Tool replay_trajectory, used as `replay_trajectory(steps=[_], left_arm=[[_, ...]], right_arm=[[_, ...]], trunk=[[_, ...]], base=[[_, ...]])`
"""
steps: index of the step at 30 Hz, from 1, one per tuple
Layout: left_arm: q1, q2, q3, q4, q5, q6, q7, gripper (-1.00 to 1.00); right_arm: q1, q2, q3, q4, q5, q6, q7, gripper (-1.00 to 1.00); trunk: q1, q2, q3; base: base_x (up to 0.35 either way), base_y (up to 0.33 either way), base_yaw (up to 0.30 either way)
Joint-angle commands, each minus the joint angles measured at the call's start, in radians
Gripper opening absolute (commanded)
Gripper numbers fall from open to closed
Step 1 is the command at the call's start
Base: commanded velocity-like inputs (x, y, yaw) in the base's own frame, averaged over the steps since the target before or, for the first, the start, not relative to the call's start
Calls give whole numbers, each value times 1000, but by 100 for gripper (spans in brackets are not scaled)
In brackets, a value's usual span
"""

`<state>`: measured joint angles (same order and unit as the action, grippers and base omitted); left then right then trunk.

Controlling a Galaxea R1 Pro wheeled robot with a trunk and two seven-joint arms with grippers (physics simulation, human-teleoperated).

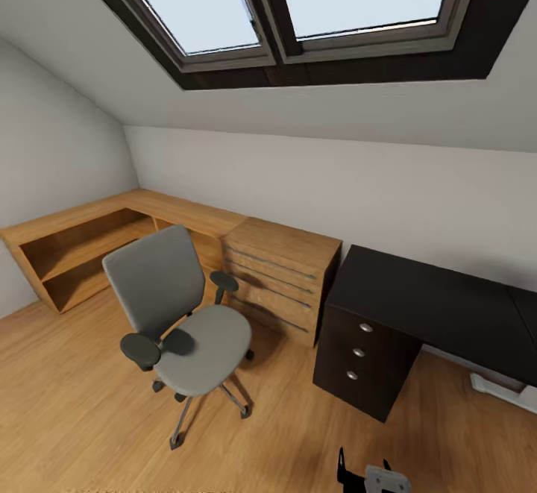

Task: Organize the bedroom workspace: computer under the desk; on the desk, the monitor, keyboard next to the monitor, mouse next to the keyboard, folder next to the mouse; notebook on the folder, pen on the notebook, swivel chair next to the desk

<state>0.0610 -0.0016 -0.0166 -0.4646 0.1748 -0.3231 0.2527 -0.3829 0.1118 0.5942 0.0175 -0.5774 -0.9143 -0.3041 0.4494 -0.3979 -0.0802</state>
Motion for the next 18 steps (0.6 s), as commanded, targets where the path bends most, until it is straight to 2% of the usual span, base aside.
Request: replay_trajectory(steps=[1,13,18], left_arm=[[0,0,-2,-2,8,-2,2,100],[0,0,-2,-2,8,-2,2,100],[0,-1,-3,-2,7,-3,2,100]], right_arm=[[0,1,9,2,-3,-6,-6,100],[5,3,9,4,-4,-30,-14,100],[8,11,10,4,2,-90,-104,100]], trunk=[[1,-2,-2],[1,-2,-2],[1,-2,-2]], base=[[-1,0,280],[0,0,280],[0,0,280]])
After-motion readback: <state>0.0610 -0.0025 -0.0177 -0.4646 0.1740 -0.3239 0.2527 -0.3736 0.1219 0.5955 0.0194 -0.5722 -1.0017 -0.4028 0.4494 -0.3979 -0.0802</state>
